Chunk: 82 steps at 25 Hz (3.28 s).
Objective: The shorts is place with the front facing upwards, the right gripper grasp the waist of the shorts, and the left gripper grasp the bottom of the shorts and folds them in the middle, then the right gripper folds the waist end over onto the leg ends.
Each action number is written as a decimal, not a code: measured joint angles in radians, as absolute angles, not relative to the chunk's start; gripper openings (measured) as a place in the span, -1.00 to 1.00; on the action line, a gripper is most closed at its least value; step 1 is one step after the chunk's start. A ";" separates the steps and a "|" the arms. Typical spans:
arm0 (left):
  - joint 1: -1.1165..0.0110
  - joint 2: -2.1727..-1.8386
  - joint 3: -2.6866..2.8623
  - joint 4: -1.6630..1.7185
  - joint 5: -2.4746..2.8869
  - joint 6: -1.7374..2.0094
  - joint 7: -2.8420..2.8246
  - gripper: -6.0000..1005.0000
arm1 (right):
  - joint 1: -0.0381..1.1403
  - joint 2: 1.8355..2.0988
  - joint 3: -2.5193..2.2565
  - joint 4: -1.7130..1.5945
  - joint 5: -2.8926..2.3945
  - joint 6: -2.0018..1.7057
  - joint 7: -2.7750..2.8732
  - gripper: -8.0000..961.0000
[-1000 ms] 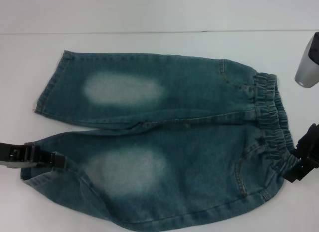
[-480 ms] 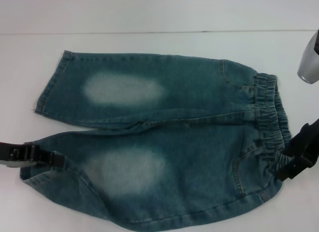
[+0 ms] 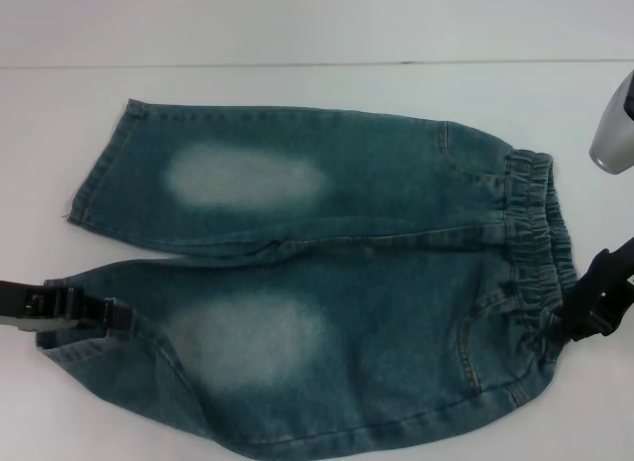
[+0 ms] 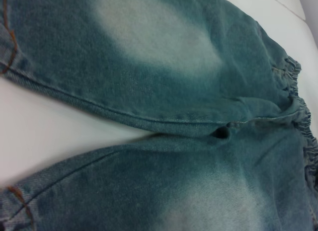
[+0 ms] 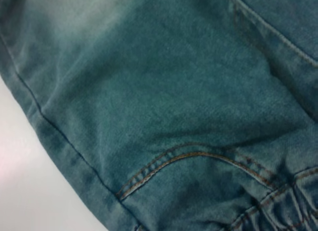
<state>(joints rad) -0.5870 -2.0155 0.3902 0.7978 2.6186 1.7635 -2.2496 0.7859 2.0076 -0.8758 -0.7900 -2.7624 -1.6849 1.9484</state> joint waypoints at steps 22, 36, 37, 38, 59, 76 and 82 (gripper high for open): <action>-0.563 -1.997 0.382 0.807 2.594 1.830 -2.250 -0.93 | 0.741 2.002 -0.791 -0.800 -2.762 -1.747 1.904 -0.91; -0.552 -1.981 0.361 0.822 2.573 1.919 -2.240 -0.93 | 0.682 1.982 -0.673 -0.800 -2.732 -1.821 1.816 -0.91; -0.559 -1.979 0.358 0.819 2.554 1.906 -2.240 -0.93 | 0.681 1.982 -0.657 -0.796 -2.721 -1.815 1.809 -0.91; -0.565 -1.976 0.356 0.816 2.537 1.892 -2.240 -0.93 | 0.678 1.982 -0.640 -0.792 -2.707 -1.808 1.800 -0.91; -0.558 -1.992 0.347 0.744 2.184 1.482 -2.180 -0.93 | 0.495 1.982 -0.383 -0.534 -2.195 -1.547 1.543 -0.91; -0.615 -2.022 0.355 0.664 2.058 1.256 -2.119 -0.93 | 0.441 2.022 -0.361 -0.425 -1.959 -1.374 1.430 -0.91; -0.645 -2.039 0.357 0.630 2.036 1.148 -2.084 -0.93 | 0.433 2.028 -0.347 -0.396 -1.902 -1.310 1.429 -0.91</action>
